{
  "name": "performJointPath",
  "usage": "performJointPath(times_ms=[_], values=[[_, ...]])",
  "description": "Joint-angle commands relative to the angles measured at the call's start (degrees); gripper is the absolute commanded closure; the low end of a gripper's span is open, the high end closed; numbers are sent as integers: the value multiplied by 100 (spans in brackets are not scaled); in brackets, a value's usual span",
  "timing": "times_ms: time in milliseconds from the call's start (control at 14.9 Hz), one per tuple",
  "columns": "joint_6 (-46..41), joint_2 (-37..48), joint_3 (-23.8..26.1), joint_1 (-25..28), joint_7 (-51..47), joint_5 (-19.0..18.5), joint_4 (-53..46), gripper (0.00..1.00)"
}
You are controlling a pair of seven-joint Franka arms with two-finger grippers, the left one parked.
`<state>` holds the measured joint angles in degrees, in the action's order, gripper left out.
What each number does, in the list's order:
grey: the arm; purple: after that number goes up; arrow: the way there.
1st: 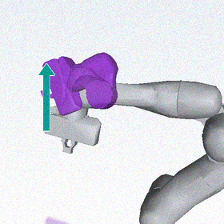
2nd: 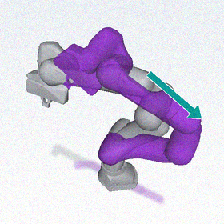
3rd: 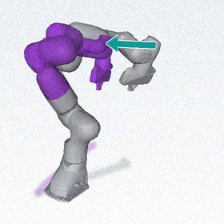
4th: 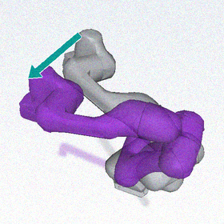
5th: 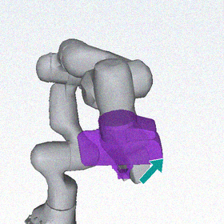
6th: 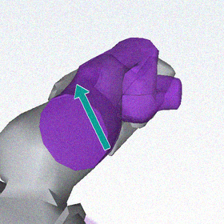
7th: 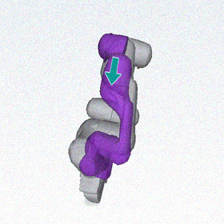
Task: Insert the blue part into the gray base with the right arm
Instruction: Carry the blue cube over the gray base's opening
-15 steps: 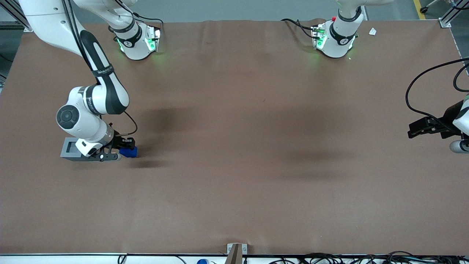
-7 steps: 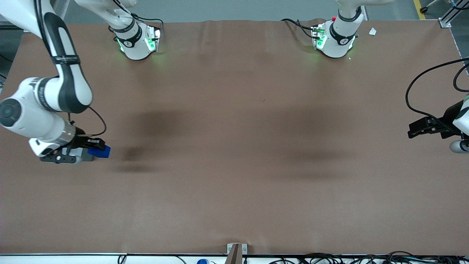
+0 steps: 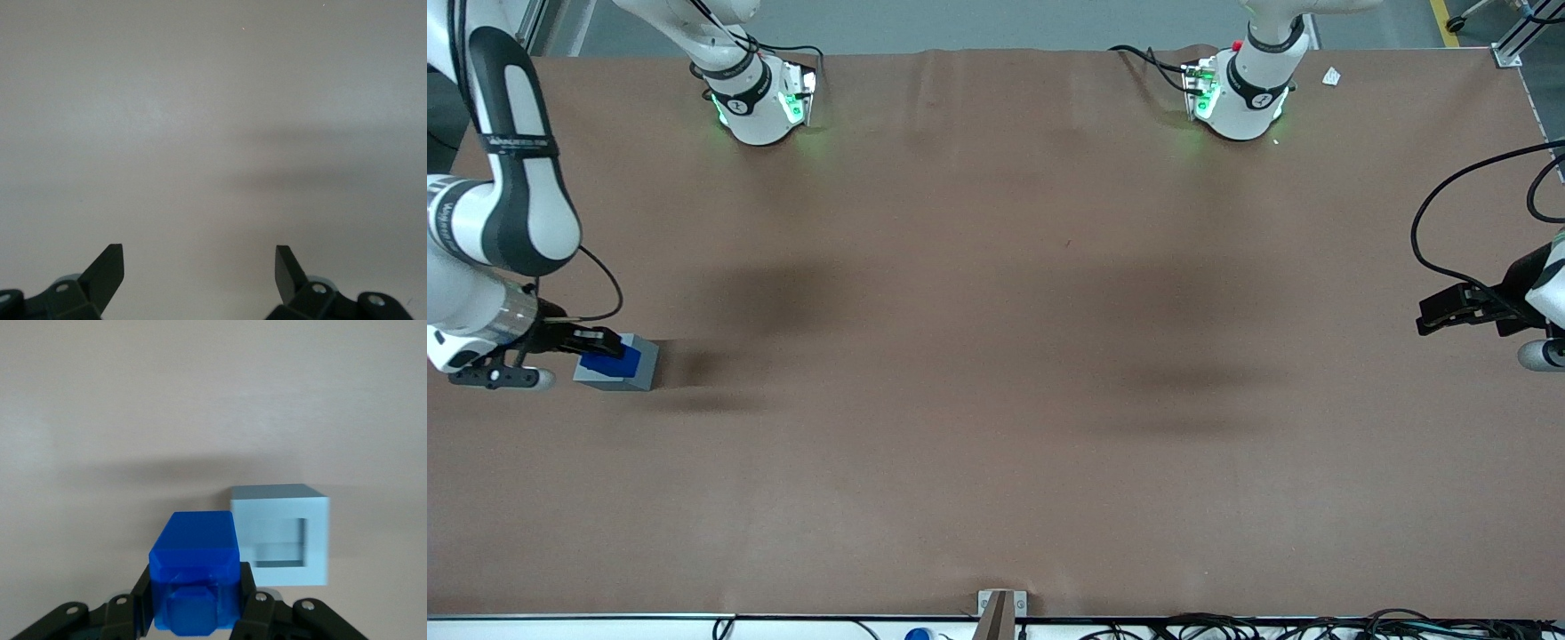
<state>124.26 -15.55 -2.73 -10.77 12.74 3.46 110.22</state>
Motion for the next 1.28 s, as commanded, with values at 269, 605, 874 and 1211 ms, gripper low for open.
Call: performJointPath(times_ms=[269, 605, 874, 1211], values=[[28, 351, 106, -565, 553, -3, 352, 85], [299, 281, 106, -619, 659, -3, 351, 85], [537, 158, 98, -619, 677, -11, 395, 85], [529, 105, 98, -619, 686, -29, 518, 85]])
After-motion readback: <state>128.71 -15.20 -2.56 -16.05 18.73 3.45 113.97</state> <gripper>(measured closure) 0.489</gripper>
